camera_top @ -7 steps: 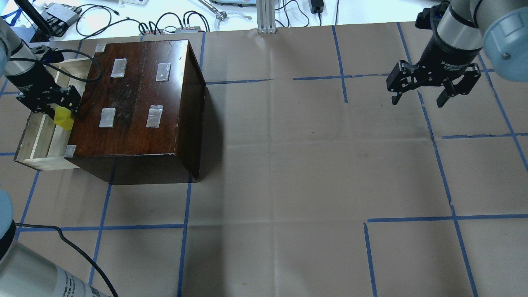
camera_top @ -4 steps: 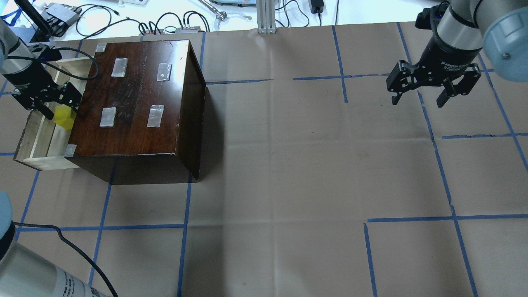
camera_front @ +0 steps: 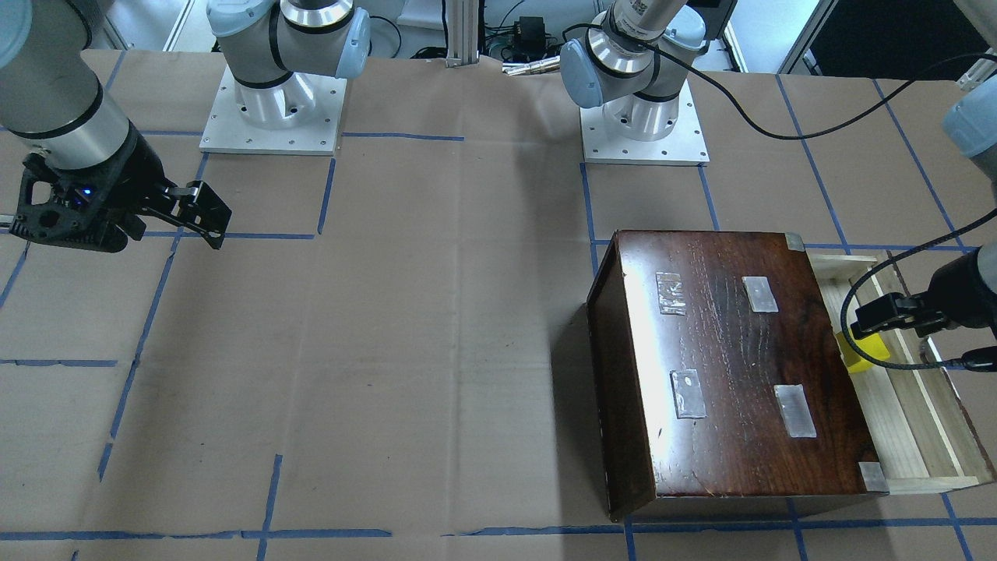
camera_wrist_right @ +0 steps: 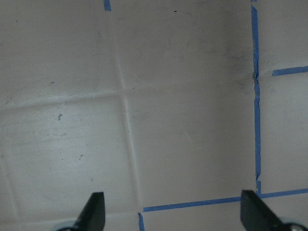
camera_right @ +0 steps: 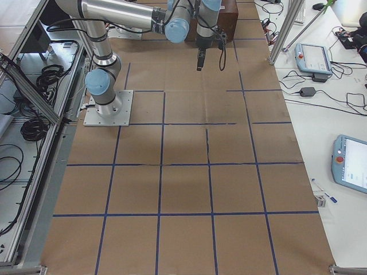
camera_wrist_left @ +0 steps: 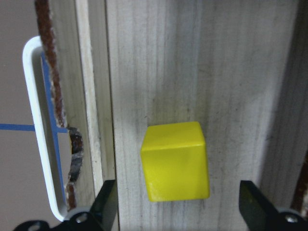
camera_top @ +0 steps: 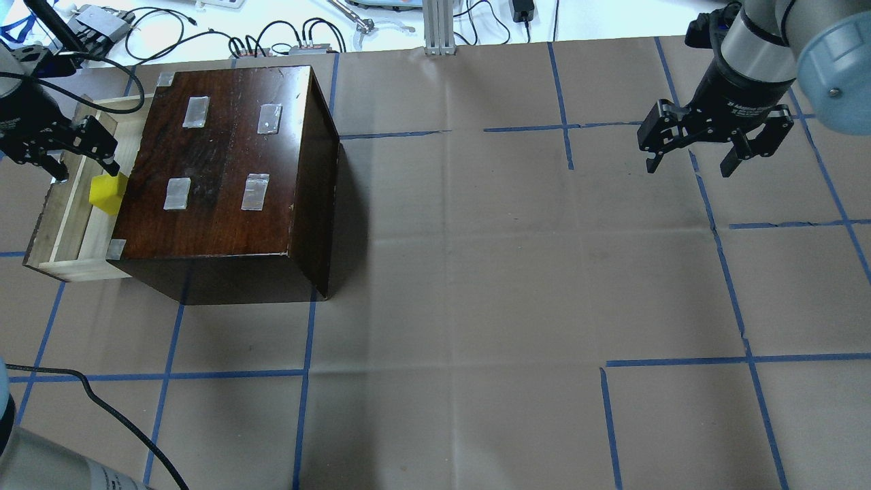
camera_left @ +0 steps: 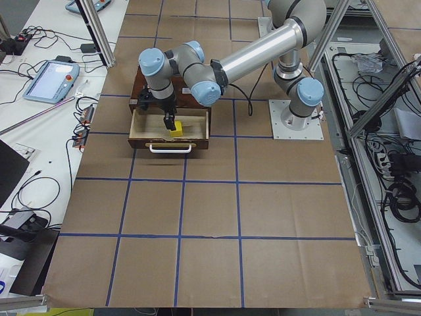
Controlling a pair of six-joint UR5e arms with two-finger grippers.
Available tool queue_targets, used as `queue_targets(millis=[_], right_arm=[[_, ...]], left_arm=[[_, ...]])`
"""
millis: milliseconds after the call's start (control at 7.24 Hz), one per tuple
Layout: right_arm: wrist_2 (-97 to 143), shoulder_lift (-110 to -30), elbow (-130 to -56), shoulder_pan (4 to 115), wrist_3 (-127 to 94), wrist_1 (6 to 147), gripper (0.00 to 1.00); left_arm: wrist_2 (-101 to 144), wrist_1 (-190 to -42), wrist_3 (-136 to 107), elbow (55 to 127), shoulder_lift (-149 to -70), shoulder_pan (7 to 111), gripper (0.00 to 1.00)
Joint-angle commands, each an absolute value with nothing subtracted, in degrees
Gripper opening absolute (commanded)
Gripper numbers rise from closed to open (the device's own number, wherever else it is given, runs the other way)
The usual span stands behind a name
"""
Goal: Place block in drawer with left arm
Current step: 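Lower the cube into the drawer and open the left gripper, then raise the left gripper and move it over the cabinet top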
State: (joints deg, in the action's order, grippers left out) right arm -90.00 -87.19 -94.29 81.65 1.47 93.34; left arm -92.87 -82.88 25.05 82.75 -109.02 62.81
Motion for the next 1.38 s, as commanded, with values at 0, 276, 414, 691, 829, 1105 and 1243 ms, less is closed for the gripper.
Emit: queue_targets(millis=[0, 276, 414, 691, 829, 1105, 1243], right_arm=[[-90.0, -87.19, -94.31, 81.65, 1.41, 93.34, 1.0], [-90.0, -87.19, -94.31, 81.65, 1.41, 93.34, 1.0], [-90.0, -87.19, -94.31, 81.65, 1.41, 93.34, 1.0], [-90.0, -87.19, -94.31, 81.65, 1.41, 93.34, 1.0], [-90.0, -87.19, -94.22, 81.65, 1.41, 93.34, 1.0], [-90.0, -87.19, -94.31, 81.65, 1.49, 93.34, 1.0], [-90.0, -87.19, -94.31, 81.65, 1.49, 93.34, 1.0]], left_arm=[[-91.24, -83.06, 24.61, 83.23, -104.35, 65.37, 0.99], [-86.66, -83.67, 20.61, 83.06, -100.65, 75.27, 0.99], [-86.75, -85.85, 14.56, 83.4, -99.24, 79.93, 0.99], [-87.36, -86.92, 7.57, 84.2, -98.0, 88.73, 0.99], [-87.62, -86.66, 7.38, 84.29, -98.61, 89.81, 0.99], [-87.89, -86.75, 7.38, 84.81, -97.65, 89.74, 0.99], [-87.98, -86.75, 7.38, 84.81, -97.65, 89.74, 0.99]])
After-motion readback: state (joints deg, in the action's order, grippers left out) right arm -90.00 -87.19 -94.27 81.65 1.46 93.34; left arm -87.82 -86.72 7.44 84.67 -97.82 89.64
